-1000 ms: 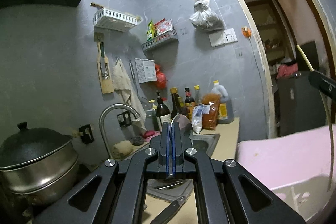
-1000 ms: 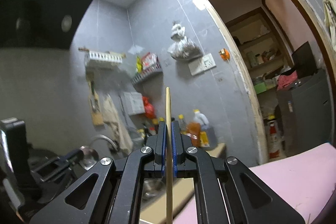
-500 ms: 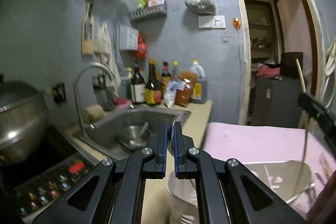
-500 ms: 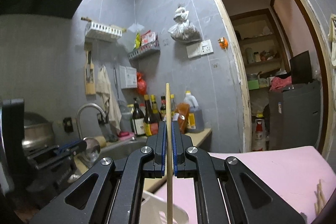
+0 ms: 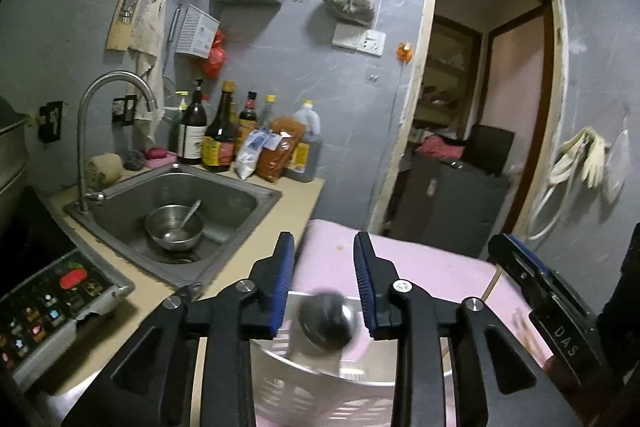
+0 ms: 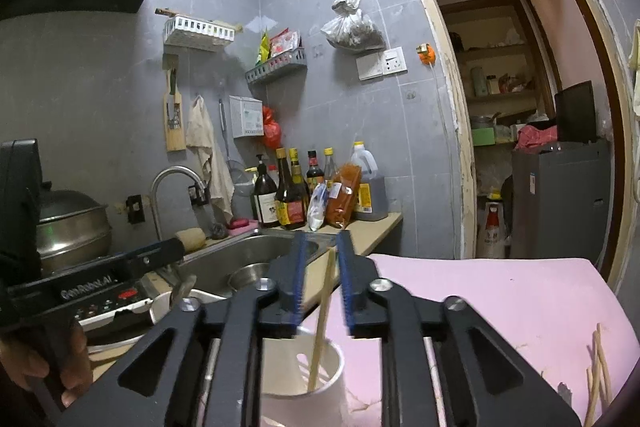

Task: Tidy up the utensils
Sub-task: 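Open the left tool over the white holder while the right tool releases the chopstick into it, then grasp a second silver spoon with the left tool while the right tool grasps another chopstick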

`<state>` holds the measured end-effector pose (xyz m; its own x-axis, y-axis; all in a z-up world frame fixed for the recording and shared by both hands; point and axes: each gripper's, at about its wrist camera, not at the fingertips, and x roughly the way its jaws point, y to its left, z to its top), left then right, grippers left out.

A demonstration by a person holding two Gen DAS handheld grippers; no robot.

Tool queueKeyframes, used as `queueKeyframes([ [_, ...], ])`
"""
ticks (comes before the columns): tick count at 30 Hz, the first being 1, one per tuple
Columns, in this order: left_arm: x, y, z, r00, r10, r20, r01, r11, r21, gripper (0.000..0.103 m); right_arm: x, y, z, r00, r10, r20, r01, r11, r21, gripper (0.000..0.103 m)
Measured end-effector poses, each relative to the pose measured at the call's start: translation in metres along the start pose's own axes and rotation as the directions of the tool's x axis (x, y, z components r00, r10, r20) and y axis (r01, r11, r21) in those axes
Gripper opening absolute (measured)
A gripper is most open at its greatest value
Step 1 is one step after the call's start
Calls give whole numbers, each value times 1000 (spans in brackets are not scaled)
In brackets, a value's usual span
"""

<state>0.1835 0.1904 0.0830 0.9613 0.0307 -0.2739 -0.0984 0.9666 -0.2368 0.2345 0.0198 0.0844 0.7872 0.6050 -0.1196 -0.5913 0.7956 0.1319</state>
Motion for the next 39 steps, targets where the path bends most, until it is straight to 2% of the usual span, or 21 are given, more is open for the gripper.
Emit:
queueKeyframes([
  [5, -9, -12, 9, 998, -59, 17, 59, 998, -32, 38, -19, -13, 16, 1000, -10, 21, 10, 1000, 2, 26],
  [8, -13, -26, 13, 995, -94, 32, 95, 995, -30, 45, -35, -23, 25, 998, -31, 46, 31, 1000, -5, 38],
  [12, -19, -53, 18, 988, -143, 65, 144, 990, -6, 59, -63, -40, 37, 992, -85, 94, 87, 996, -24, 54],
  [14, -21, -71, 18, 982, -173, 81, 172, 985, 18, 67, -79, -49, 42, 986, -115, 123, 120, 992, -35, 62],
  [16, -23, -89, 16, 976, -195, 94, 191, 980, 48, 79, -95, -58, 47, 976, -153, 153, 162, 985, -51, 73],
  [20, -23, -121, 10, 968, -233, 96, 224, 970, 100, 90, -125, -78, 50, 958, -221, 180, 239, 968, -81, 84],
  [25, -10, -154, -5, 961, -275, 42, 266, 953, 145, 94, -150, -104, 47, 942, -290, 172, 310, 945, -101, 99],
  [32, 14, -183, -41, 958, -269, -97, 283, 939, 194, 94, -164, -143, 28, 927, -366, 80, 372, 923, -95, 102],
  [39, 46, -200, -84, 945, -219, -243, 280, 926, 255, 94, -158, -175, -6, 910, -403, -96, 397, 915, -71, 102],
])
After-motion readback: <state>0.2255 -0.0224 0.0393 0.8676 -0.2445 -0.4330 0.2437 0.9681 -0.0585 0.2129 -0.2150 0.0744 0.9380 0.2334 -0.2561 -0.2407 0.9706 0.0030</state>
